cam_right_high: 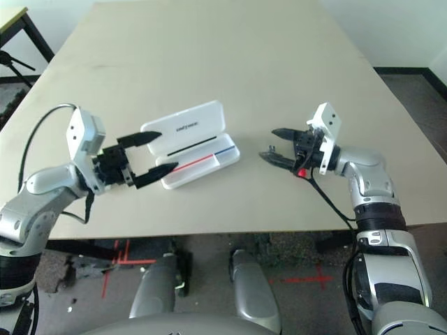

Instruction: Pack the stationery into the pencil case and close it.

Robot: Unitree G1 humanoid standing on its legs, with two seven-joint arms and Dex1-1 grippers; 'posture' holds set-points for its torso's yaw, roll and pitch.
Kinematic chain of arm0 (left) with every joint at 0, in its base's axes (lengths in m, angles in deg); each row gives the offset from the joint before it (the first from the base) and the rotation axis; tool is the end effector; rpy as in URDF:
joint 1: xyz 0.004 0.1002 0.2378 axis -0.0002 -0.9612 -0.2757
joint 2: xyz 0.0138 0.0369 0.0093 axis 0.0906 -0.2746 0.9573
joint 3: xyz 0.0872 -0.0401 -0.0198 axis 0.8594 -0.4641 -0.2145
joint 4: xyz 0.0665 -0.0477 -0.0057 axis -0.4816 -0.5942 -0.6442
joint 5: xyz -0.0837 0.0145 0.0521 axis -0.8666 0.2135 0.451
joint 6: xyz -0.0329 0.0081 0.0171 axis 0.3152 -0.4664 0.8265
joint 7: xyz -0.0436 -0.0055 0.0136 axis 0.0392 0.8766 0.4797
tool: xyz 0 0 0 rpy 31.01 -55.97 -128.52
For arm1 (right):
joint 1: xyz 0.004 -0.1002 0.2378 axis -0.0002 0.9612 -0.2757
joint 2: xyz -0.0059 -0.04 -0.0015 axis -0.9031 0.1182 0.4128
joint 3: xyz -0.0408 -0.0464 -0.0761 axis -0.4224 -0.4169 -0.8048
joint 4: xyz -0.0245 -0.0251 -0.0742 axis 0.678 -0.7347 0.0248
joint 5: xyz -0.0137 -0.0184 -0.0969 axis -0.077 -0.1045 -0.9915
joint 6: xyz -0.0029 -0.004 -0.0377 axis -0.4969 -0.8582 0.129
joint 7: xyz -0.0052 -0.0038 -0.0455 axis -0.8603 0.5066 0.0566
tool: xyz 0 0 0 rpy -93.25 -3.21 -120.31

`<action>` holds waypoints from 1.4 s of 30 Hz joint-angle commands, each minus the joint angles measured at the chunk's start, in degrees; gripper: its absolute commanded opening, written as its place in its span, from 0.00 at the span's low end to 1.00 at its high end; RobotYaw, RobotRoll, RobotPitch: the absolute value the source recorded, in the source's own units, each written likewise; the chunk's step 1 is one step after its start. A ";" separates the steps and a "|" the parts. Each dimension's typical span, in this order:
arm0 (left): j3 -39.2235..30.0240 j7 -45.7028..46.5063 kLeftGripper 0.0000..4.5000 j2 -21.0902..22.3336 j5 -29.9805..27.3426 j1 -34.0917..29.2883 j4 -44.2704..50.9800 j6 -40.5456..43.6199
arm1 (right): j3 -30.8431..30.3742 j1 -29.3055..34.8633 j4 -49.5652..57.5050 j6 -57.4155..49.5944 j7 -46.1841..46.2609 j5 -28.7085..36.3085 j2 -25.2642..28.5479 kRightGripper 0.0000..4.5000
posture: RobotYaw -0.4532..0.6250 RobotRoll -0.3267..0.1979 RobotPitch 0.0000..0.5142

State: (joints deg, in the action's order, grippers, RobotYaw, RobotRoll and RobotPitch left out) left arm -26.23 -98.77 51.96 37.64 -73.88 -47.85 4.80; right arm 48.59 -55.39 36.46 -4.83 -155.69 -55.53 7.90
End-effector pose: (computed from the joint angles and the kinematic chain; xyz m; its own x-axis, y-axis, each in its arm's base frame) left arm 0.2187 0.2026 0.1557 0.4701 -0.8657 -0.1719 0.8812 0.4494 0.1468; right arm 0.2864 -0.2755 0.1431 0.5222 0.8359 -0.1690 -0.8526 0.5069 -0.1272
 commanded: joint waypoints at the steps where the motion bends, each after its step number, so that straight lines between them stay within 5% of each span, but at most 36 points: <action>1: 3.05 -1.20 1.00 0.26 3.06 -0.92 -1.29 -0.88 | -0.62 0.79 1.15 -0.71 -0.15 0.33 0.62 1.00 | 0.39 0.62 0.29; 14: 10.35 -0.82 1.00 0.06 11.85 0.54 -6.48 1.29 | -0.75 1.13 1.61 0.00 0.45 0.04 0.30 1.00 | 0.38 0.62 0.30; 30: 12.00 -3.59 1.00 -0.09 13.10 3.12 -9.03 5.74 | -1.03 1.59 2.51 -0.03 0.66 0.10 0.29 1.00 | 0.36 0.62 0.31; 34: 12.28 -4.32 0.78 -0.10 13.27 3.89 -9.94 6.68 | -1.03 1.72 2.72 -0.10 0.62 0.17 0.29 1.00 | 0.36 0.62 0.32; 42: 13.73 -5.01 0.10 0.31 15.06 6.33 -12.07 7.87 | -0.86 2.47 4.37 -0.70 0.93 0.54 0.27 1.00 | 0.35 0.62 0.32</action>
State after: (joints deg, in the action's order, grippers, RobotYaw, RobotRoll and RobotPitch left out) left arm -15.07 -102.52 51.63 51.60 -67.08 -58.11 11.38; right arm 48.54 -53.68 39.52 -5.01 -154.66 -55.53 7.98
